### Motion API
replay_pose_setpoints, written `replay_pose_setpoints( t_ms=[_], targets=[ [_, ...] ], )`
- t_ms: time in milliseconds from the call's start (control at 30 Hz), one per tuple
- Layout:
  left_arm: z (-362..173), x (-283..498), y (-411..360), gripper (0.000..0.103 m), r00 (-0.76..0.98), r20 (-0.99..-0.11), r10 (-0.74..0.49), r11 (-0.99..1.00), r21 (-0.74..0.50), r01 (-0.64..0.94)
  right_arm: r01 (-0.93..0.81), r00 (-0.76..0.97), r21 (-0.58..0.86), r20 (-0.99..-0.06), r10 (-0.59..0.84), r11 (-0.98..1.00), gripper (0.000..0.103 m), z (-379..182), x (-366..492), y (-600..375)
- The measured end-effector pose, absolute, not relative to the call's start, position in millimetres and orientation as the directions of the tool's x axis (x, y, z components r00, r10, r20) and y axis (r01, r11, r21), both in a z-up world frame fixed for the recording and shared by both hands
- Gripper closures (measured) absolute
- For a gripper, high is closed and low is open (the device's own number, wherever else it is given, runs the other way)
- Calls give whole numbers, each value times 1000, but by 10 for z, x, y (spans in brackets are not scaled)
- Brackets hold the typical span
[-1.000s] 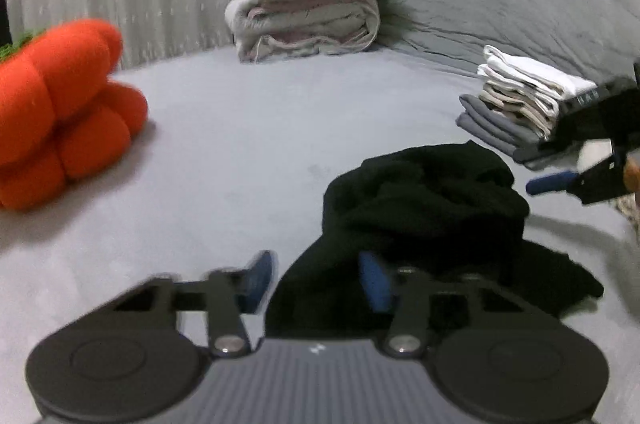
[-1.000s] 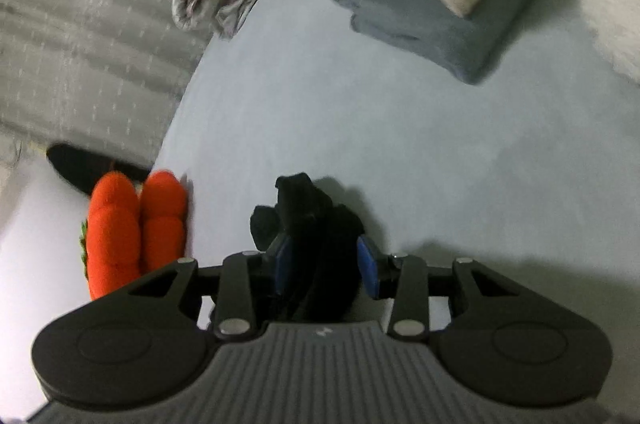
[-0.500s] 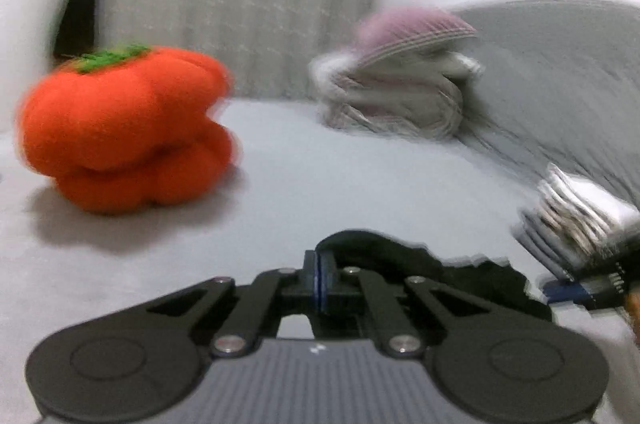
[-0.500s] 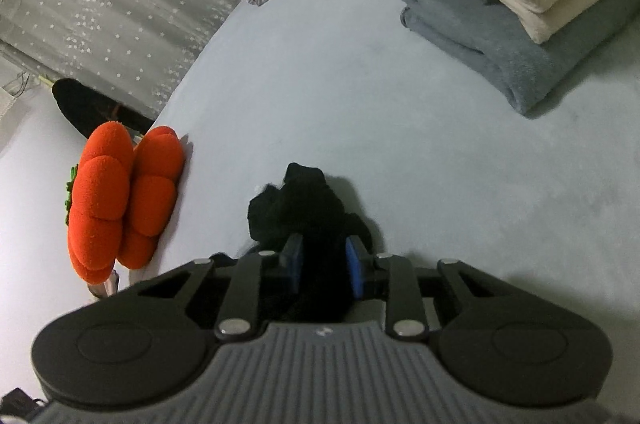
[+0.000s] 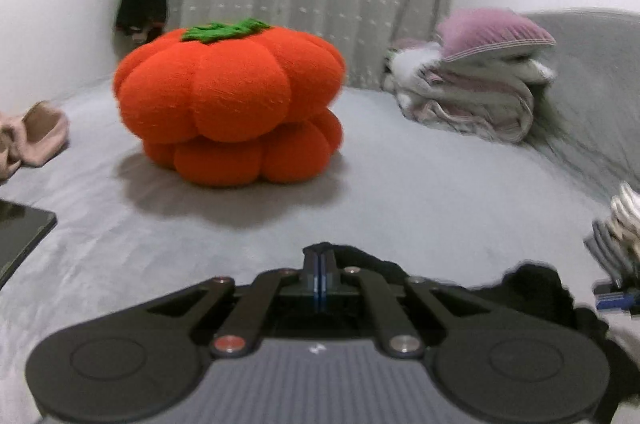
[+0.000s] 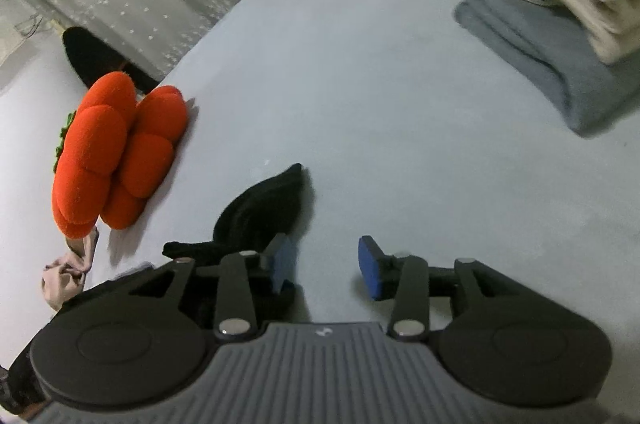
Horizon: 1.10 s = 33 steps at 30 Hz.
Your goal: Fold clothes
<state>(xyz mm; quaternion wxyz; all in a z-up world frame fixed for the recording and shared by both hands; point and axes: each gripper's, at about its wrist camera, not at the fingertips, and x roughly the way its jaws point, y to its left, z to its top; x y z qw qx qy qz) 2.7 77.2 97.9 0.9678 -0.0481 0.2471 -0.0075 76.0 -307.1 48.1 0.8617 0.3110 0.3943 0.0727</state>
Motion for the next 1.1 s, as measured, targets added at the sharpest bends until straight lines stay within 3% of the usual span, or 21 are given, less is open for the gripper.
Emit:
replay_pose_setpoints(
  t_ms=[133,300,433,600,667,700,767,933,1100],
  targets=[
    [939,37,760,102,867,-494,-66,995,-102,18,-17,689,487,-627,363,873,59,528,826,-2711],
    [897,65,732,102,855,-512,-83,995,-94,41,-190,762,179,-593,259,965,58,633,825,-2212],
    [840,114,736,102,842,-533,-87,995,-86,48,-284,754,195,-559,345,939,58,609,924,-2097],
    [783,150,741,102,826,-558,-76,997,-67,46,-347,758,56,-571,315,936,58,441,1025,-1829],
    [769,163,749,102,822,-565,-73,997,-64,45,-370,754,28,-575,318,928,76,430,1027,-1792],
    [769,167,751,102,822,-565,-67,997,-61,40,-368,763,-1,-571,302,930,103,445,1020,-1787],
    [803,144,773,102,842,-538,-30,999,-49,4,-321,817,-57,-522,246,945,102,550,986,-1846],
    [1045,-22,935,102,920,-392,21,993,-97,-64,-187,925,20,-334,183,982,102,1040,827,-2240],
    [1179,-134,1115,102,939,-340,53,984,-145,-108,-30,980,68,-195,43,997,102,1444,550,-2655]
  ],
)
